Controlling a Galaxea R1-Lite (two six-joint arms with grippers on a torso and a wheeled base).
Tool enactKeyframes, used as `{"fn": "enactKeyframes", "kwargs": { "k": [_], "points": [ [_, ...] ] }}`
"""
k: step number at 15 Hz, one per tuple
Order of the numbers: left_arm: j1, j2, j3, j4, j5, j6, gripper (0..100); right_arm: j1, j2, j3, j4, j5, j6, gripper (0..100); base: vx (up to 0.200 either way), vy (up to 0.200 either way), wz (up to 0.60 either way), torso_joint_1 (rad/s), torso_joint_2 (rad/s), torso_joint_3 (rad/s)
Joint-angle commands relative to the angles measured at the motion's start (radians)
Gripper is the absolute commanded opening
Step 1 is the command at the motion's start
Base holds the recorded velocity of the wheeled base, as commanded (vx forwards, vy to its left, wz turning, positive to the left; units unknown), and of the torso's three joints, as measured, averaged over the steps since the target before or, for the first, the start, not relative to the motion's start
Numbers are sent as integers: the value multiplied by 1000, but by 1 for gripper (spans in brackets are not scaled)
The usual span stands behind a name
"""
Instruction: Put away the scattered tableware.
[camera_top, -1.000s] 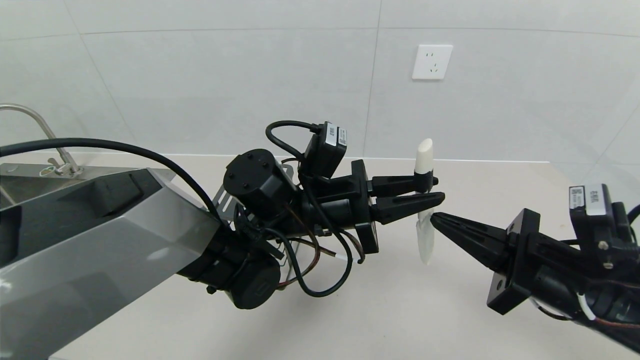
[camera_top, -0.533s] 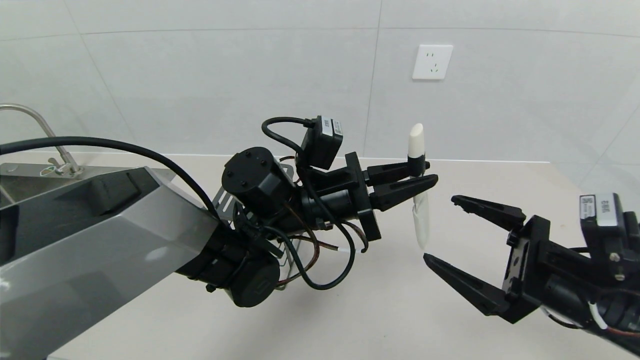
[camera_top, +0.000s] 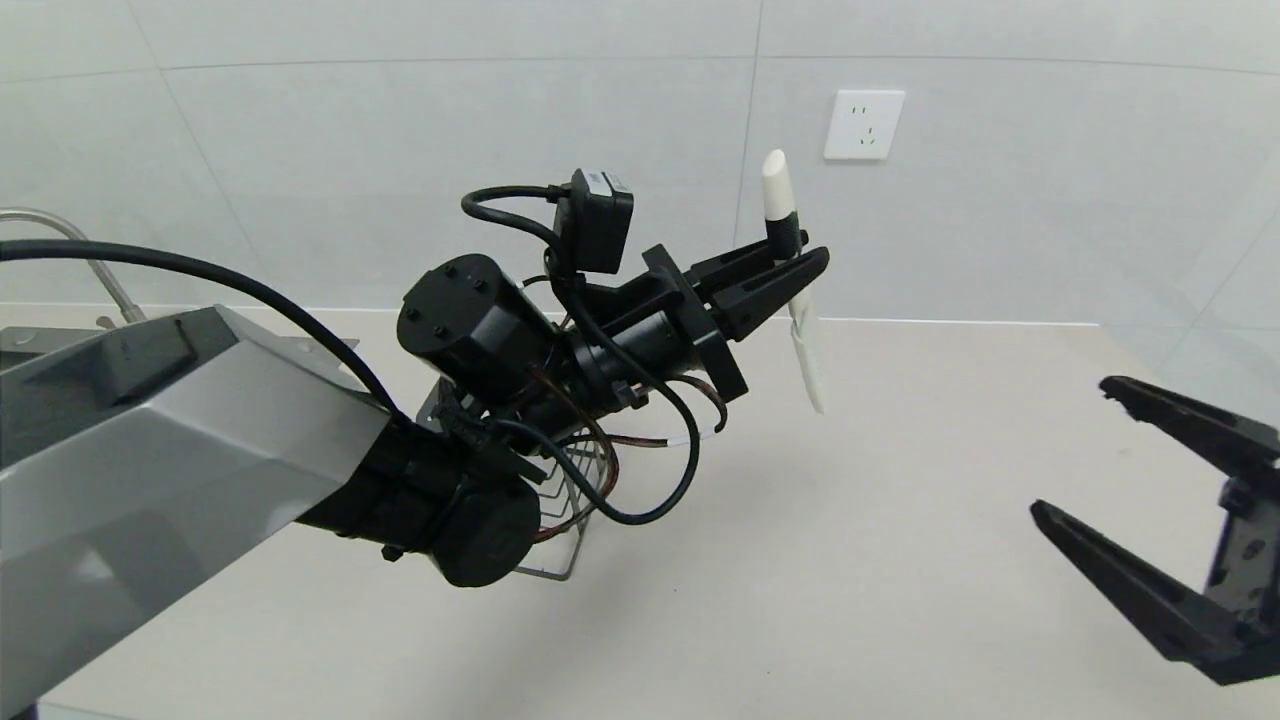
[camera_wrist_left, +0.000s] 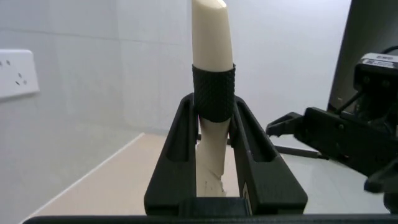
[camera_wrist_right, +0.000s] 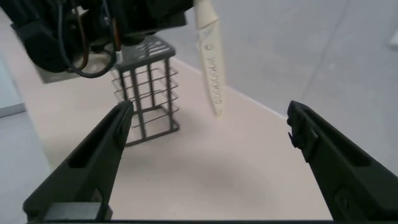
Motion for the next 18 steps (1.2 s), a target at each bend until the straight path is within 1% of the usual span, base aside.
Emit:
{"fn": "enactKeyframes", "kwargs": {
  "k": [1, 3, 4, 5, 7, 8, 10, 11, 13, 15, 16, 17, 18],
  "points": [
    [0, -76, 73, -1, 1, 1, 0, -88, -274, 7, 113, 0, -2, 100, 0, 0, 0, 0, 0, 0],
    [0, -106, 130, -1, 1, 7, 0, -103, -372, 7, 225, -2, -1, 100, 0, 0, 0, 0, 0, 0],
    [2, -110, 162, -1, 3, 9, 0, -128, -448, 7, 318, -2, -1, 100, 0, 0, 0, 0, 0, 0],
    [0, -110, 182, -1, 3, 10, 0, -163, -514, 7, 381, -2, -1, 100, 0, 0, 0, 0, 0, 0],
    [0, -109, 202, -1, 3, 24, 0, -230, -660, 7, 524, -5, 9, 100, 0, 0, 0, 0, 0, 0],
    [-1, -107, 205, -1, 3, 26, 0, -270, -826, 7, 689, -3, -1, 100, 0, 0, 0, 0, 0, 0],
    [-1, -106, 207, -1, 3, 26, 0, -293, -1013, 7, 858, -2, -13, 100, 0, 0, 0, 0, 0, 0],
    [-3, -106, 207, -1, 3, 26, 0, -290, -1133, 7, 967, -3, -24, 100, 0, 0, 0, 0, 0, 0],
    [-13, -101, 207, -1, 3, 27, 0, -289, -1142, 7, 981, -3, -22, 100, 0, 0, 0, 0, 0, 0],
    [-17, -101, 205, -1, 3, 30, 0, -292, -1142, 7, 1028, -15, -22, 100, 0, 0, 0, 0, 0, 0],
    [-17, -101, 205, -1, 3, 32, 0, -292, -1142, 7, 1076, -57, -19, 100, 0, 0, 0, 0, 0, 0],
    [-13, -104, 205, -1, 3, 35, 0, -293, -1140, 7, 1173, -160, -19, 100, 0, 0, 0, 0, 0, 0],
    [-7, -107, 207, -1, 4, 37, 0, -295, -1140, 7, 1217, -241, -18, 100, 0, 0, 0, 0, 0, 0]
  ]
}}
